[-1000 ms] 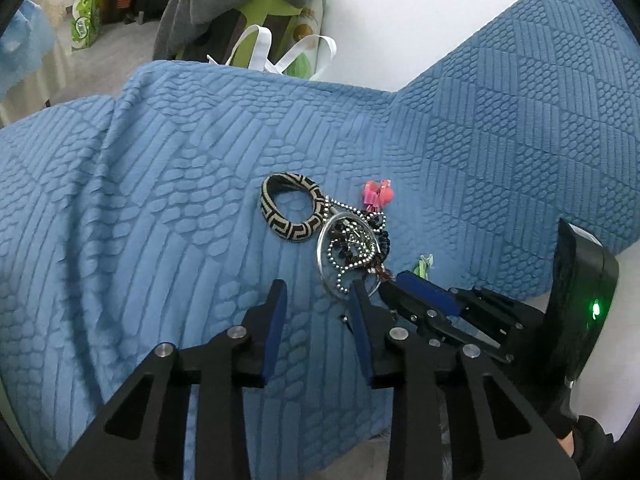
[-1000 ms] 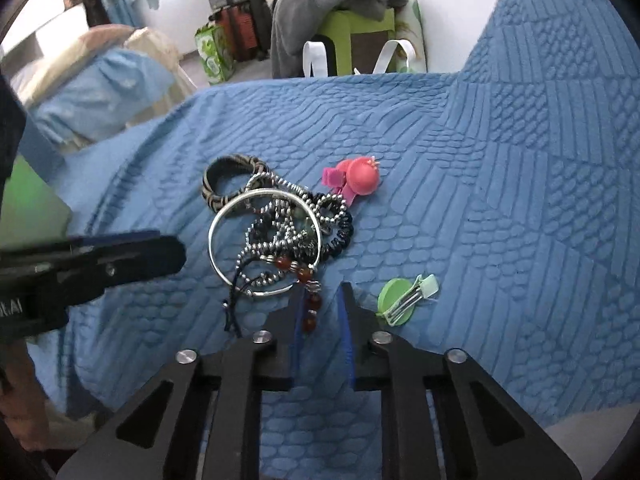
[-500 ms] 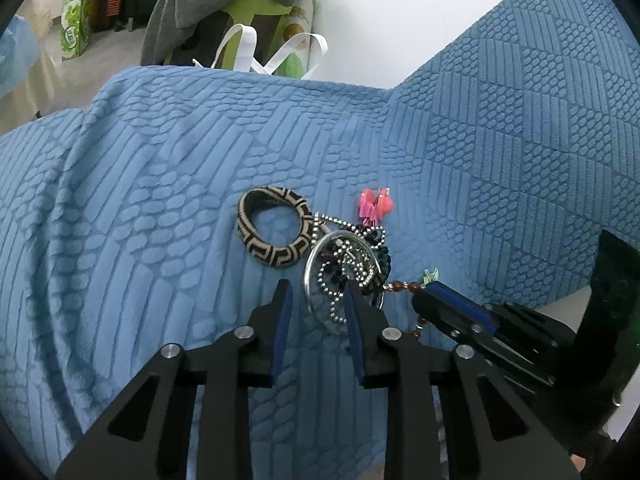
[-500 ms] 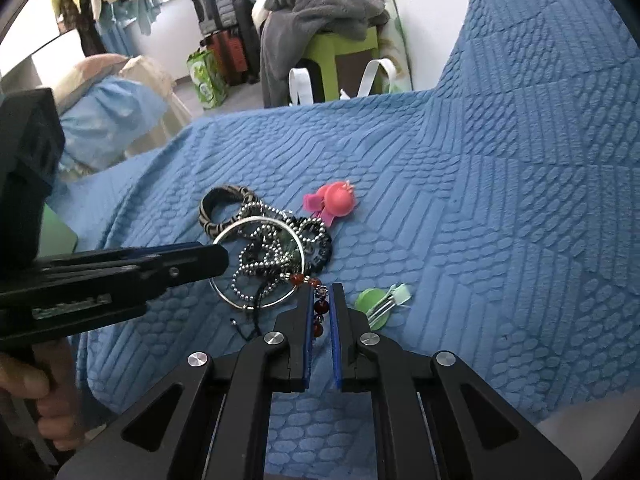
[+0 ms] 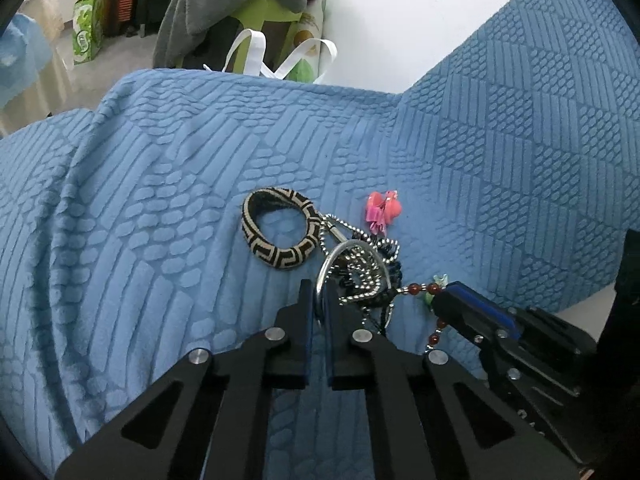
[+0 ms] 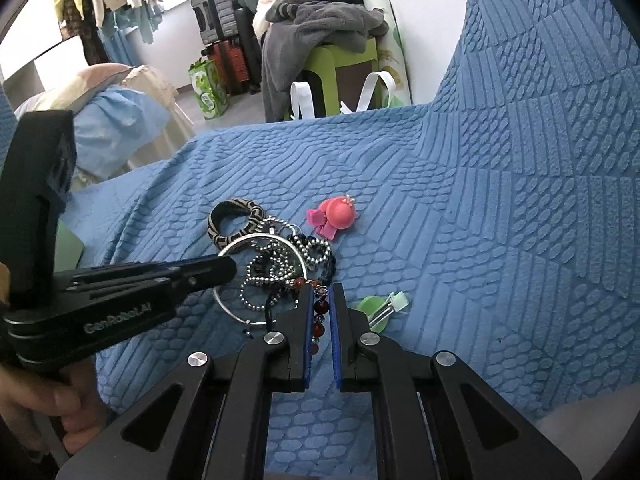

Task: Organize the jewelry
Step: 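Grasp the red beaded bracelet from the pile with the right gripper, then lift the beaded bracelet with the right gripper and carry it into the box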

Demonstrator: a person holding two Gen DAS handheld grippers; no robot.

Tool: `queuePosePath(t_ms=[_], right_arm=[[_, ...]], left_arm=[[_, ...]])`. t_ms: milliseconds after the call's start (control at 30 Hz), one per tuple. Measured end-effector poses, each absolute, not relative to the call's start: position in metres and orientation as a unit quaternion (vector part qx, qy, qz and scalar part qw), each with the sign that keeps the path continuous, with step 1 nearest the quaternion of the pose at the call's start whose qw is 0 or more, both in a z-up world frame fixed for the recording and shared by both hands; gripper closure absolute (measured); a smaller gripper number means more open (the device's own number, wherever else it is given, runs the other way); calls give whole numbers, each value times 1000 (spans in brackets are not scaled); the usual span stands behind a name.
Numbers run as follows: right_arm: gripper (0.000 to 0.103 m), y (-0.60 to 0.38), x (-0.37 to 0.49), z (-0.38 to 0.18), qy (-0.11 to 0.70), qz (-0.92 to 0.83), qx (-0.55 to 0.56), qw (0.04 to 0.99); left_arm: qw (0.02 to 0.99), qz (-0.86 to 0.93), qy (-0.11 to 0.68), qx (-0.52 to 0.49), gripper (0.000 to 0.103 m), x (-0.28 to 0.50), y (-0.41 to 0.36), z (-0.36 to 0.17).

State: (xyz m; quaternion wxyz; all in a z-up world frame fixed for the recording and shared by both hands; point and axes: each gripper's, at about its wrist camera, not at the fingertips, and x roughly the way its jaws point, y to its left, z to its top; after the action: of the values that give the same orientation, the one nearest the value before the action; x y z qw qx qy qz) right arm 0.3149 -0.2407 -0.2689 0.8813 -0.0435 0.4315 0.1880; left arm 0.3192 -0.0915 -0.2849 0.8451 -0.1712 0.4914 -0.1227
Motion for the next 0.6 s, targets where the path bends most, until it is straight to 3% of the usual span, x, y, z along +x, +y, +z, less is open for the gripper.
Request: queuePosePath(t_ms=[600], right_arm=[[97, -228, 291, -243, 411, 199, -35, 889]], left_arm=[[869, -106, 450, -175, 100, 276, -72, -224]])
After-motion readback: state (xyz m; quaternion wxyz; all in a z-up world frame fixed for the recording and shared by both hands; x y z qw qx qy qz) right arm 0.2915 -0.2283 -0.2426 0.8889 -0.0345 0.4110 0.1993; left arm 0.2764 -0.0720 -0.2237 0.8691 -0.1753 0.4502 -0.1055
